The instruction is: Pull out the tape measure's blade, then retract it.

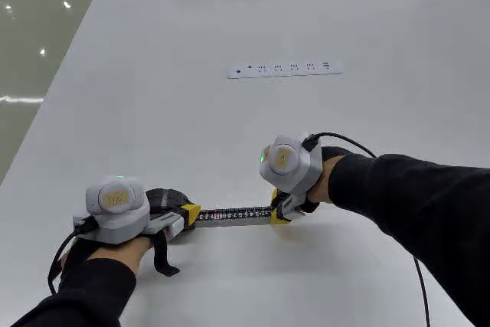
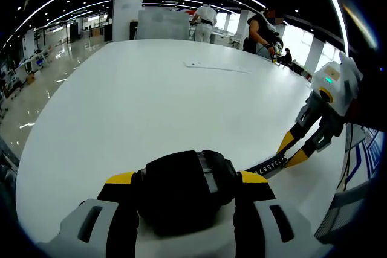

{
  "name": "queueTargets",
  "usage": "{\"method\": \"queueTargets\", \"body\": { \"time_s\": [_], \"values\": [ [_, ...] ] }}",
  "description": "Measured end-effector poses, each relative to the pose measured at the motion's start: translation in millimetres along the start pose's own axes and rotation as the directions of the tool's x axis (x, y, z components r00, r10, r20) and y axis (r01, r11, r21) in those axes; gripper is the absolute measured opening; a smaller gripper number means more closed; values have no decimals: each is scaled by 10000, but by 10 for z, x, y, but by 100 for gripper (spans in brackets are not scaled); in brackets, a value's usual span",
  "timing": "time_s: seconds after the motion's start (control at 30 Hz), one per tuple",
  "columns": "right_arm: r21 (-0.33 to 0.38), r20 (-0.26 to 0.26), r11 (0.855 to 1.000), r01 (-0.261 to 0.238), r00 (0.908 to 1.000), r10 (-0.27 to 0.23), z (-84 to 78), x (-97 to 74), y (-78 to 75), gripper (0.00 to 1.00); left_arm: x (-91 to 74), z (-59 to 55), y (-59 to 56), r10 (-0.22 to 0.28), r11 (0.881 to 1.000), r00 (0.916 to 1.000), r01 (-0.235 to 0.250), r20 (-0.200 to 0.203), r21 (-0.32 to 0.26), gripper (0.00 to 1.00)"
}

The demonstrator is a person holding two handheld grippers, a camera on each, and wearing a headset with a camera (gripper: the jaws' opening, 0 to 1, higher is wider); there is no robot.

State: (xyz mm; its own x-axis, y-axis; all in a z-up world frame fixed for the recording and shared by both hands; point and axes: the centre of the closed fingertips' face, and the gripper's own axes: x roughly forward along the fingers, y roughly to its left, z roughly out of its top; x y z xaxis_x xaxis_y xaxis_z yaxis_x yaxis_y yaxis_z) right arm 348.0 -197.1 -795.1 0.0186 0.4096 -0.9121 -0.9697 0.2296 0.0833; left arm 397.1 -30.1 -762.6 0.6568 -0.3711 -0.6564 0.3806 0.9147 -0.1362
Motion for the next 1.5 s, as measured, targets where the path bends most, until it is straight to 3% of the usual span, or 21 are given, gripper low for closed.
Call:
{"method": "queueTargets", "body": {
  "time_s": [1.5],
  "values": [
    [-256,249,9996,102,9996,-95,128,58,22,9,10,3,4,-66,9999,10000,66,-36,86,58]
  ]
}}
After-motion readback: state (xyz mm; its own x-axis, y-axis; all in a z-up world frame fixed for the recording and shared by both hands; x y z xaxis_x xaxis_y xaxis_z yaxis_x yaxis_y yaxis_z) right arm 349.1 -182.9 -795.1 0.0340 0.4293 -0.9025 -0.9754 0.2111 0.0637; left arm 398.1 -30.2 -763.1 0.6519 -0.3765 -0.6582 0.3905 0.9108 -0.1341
